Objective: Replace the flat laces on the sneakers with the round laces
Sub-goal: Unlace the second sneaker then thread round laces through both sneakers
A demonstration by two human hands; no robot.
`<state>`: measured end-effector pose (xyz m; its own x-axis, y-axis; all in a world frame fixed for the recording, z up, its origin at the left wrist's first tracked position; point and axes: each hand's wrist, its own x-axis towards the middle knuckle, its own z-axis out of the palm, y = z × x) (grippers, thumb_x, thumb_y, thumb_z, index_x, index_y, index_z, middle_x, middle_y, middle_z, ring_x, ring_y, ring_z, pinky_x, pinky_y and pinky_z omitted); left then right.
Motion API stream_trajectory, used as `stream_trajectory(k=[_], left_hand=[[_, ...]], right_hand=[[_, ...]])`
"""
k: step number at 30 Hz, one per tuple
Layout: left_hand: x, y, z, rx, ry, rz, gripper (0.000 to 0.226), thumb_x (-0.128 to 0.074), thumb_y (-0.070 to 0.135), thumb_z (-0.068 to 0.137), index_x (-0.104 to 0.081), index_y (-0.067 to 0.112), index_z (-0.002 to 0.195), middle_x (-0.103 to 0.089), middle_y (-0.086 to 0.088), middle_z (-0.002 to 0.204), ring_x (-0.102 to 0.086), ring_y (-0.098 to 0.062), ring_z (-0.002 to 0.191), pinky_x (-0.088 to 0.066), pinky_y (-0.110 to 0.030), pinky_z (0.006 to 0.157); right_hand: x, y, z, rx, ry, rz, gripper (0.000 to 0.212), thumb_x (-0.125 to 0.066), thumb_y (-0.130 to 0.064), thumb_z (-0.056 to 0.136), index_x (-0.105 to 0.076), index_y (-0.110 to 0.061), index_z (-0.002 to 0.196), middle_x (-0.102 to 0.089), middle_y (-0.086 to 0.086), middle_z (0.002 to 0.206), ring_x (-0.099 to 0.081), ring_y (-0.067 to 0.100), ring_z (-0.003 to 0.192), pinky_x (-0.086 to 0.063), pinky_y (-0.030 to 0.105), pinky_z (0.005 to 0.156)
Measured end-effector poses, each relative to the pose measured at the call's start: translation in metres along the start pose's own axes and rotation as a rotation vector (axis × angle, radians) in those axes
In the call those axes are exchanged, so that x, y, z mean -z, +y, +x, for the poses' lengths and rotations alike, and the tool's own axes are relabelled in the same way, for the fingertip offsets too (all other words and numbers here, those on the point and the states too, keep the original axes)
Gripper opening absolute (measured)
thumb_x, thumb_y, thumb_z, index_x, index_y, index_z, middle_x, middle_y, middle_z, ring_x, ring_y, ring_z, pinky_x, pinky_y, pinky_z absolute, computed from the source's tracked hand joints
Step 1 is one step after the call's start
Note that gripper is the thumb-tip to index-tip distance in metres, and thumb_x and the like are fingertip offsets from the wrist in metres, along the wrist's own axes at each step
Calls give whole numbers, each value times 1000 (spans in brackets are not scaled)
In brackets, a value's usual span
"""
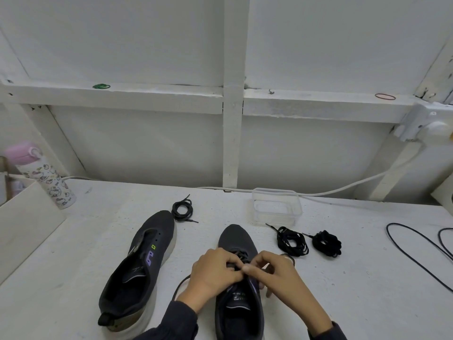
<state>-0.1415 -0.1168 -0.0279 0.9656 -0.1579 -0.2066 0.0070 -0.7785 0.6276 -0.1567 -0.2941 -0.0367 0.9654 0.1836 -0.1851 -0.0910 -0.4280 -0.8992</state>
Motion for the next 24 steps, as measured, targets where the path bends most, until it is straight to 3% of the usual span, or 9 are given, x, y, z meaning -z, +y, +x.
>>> stream_trajectory(k=[3,6,9,12,15,19,22,24], left_hand=[[-4,-4,-1,-16,23,-37,6,-69,41,74,-72,45,77,-71,19,80,-62,-1,85,-51,-26,76],[-1,-9,-2,-29,34,-181,5,-73,41,70,-71,45,69,-70,24,77,-63,4,83,-51,-28,80],[7,-17,-5,-41,93,-480,7,-75,37,61,-75,31,65,-73,11,71,-66,-2,73,-52,-30,78],[14,-23,-9,-87,104,-581,6,-78,22,72,-75,23,66,-66,6,61,-54,-4,61,-44,-23,68],[16,-22,-10,-187,48,-554,8,-77,24,78,-74,26,71,-61,9,59,-47,-5,58,-39,-19,61],[19,-22,-10,-261,43,-606,12,-66,31,90,-74,24,87,-66,2,65,-45,-3,52,-35,-16,52],[23,-33,-9,-235,77,-639,18,-55,30,95,-64,28,110,-73,-4,78,-37,-13,48,-34,-22,50],[24,-39,-10,-220,79,-600,23,-51,27,99,-60,27,120,-75,-3,85,-37,-13,47,-38,-21,54]], right_hand=[[-1,-3,2,-69,-27,95,25,-80,-30,74,-65,-16,86,-62,0,74,-60,16,59,-53,31,52],[1,-10,3,-112,-44,129,24,-71,-23,70,-61,-14,90,-59,5,77,-59,17,58,-56,37,56],[3,-12,2,-96,-44,99,10,-64,-14,79,-60,-17,88,-58,4,74,-56,12,57,-56,38,59],[1,-15,0,-22,-18,-95,18,-60,-42,69,-60,-35,86,-61,-8,81,-56,6,64,-54,35,68],[-7,-22,2,115,-8,-285,31,-57,-60,63,-63,-43,89,-56,-14,91,-55,2,81,-47,25,75],[-10,-21,11,145,84,-198,9,-70,-34,81,-64,-31,75,-60,-12,78,-55,4,73,-47,29,73],[-8,-18,11,112,52,-195,23,-65,-15,87,-63,-35,76,-64,-13,76,-56,0,71,-48,25,72],[-9,-18,12,99,20,-238,26,-63,-14,87,-64,-38,76,-65,-13,79,-57,1,73,-50,28,75]])
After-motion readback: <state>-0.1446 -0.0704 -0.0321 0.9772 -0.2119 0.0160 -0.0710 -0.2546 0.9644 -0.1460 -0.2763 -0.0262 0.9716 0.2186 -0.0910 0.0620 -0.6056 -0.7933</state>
